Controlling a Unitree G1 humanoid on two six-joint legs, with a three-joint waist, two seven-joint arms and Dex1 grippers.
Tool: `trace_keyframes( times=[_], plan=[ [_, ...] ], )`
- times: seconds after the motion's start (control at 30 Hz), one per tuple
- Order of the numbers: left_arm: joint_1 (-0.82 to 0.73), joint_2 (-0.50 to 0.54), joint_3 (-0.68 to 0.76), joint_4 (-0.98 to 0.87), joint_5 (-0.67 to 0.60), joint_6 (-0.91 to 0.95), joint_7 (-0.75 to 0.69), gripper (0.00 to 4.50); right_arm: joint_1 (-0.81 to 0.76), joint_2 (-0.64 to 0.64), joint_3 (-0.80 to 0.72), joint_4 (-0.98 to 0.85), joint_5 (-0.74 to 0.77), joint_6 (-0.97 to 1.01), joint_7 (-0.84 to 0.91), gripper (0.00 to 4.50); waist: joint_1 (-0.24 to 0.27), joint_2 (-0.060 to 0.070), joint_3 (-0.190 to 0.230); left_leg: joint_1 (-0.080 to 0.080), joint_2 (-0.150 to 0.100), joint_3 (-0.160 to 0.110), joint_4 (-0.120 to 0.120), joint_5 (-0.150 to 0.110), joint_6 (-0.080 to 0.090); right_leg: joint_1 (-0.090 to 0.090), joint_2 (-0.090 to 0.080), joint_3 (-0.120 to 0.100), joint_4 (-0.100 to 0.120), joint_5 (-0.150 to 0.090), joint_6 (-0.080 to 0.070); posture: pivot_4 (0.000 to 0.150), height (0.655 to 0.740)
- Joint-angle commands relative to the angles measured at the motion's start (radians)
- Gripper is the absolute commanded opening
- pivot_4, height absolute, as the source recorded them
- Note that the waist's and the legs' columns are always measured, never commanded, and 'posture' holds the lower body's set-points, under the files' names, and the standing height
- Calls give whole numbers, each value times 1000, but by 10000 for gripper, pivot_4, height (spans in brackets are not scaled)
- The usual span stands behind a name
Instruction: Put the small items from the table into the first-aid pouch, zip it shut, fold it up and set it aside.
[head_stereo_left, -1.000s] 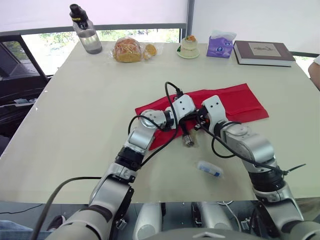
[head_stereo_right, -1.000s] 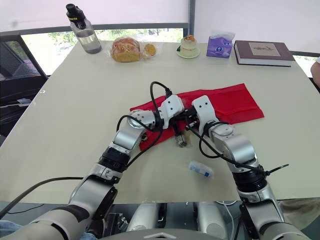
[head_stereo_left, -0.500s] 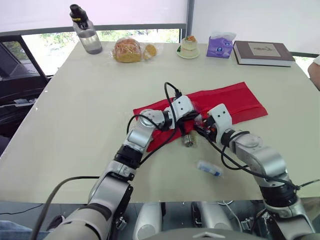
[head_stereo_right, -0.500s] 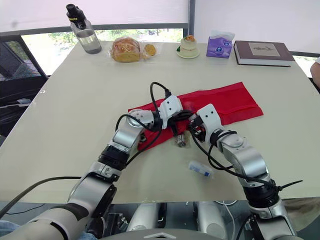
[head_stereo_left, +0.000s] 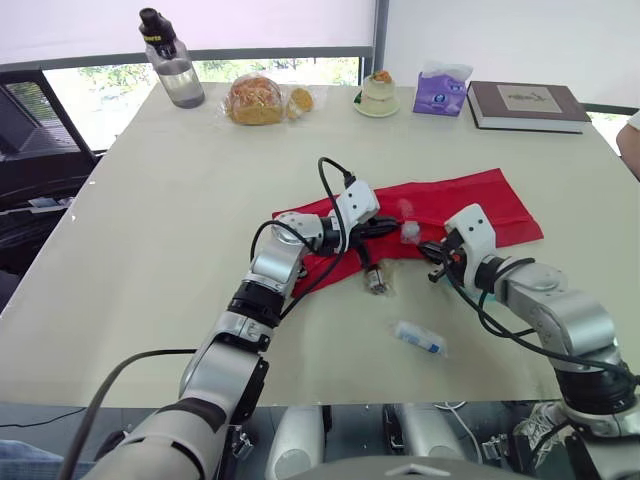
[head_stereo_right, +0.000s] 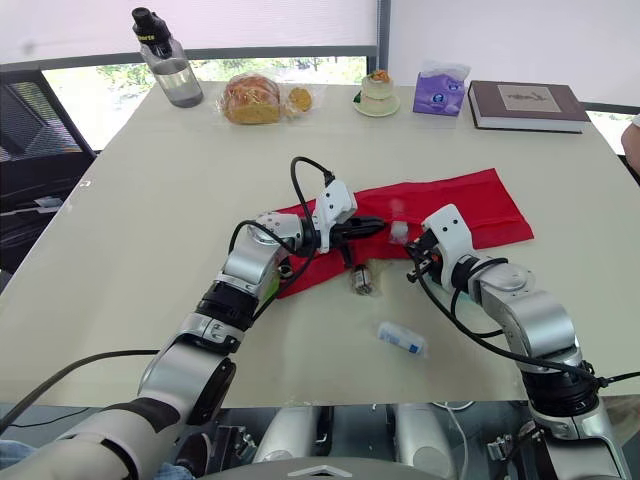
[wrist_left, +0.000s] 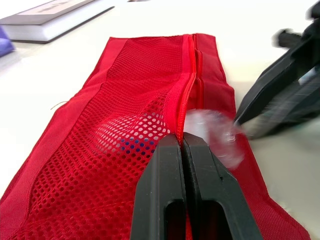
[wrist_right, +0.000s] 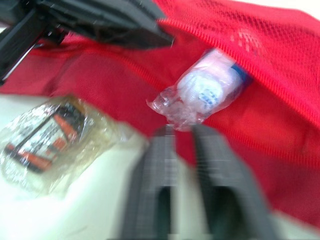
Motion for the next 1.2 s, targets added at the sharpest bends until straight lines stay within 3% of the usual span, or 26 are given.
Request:
trace_keyframes(
  times=[0.03, 0.63, 0.97, 1.2],
  plan=[
    [-10, 1, 17, -37, -28, 0, -12, 0, -16, 10, 1, -2, -18, -38, -14, 468, 0, 0, 0, 0, 0, 0, 0, 0, 0, 0, 0, 0, 0, 0, 0, 1500, 7400],
    [25, 15, 9, -81, -32, 14, -54, 0, -123, 94, 60, 229, -154, -221, -52, 468, 0, 0, 0, 0, 0, 1, 0, 0, 0, 0, 0, 0, 0, 0, 0, 1500, 7400],
    [32, 21, 22, -79, -36, 19, -36, 0, -19, -35, -46, -3, -84, -118, 26, 468, 3, 0, 0, 0, 0, 0, -1, 0, 0, 0, -1, 0, -1, 0, 0, 1500, 7400],
    [34, 15, 17, -78, -37, 18, -35, 0, 18, -89, -74, 53, -130, -142, 1, 468, 1, 0, 0, 1, 0, 1, 0, 0, 0, 0, 0, 0, 0, 0, 0, 1500, 7400]
  ],
)
